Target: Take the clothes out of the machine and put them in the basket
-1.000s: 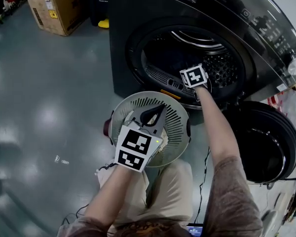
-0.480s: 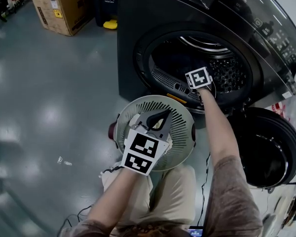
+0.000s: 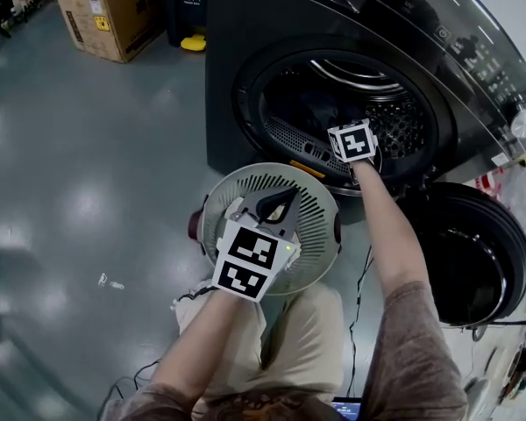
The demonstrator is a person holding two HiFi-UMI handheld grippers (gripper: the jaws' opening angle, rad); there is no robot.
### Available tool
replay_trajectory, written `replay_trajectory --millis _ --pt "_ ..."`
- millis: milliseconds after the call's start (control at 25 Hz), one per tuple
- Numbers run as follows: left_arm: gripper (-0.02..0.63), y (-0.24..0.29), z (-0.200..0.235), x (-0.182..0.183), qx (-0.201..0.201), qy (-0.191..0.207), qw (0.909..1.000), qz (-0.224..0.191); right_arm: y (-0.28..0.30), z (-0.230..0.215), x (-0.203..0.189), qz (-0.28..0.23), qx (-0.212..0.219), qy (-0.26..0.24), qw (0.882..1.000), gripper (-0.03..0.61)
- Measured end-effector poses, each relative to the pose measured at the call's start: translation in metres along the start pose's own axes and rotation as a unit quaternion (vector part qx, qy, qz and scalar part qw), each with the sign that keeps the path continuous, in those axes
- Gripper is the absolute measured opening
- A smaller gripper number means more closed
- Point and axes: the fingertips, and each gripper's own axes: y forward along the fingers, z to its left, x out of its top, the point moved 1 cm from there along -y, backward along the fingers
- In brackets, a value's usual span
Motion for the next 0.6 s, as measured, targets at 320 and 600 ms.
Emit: replay_trajectory --millis 320,600 --pt "0.003 -0.004 -0.006 -0.001 0.018 0.015 0.9997 0.005 -0.069 0.028 0.031 -0.082 0.040 0.001 0.996 0.041" --pt "0.003 -0.009 -0.010 -0.001 0.037 0.026 0.9990 0.002 -0.148 0.068 0.038 -0.156 0.099 0.006 0.983 0.041"
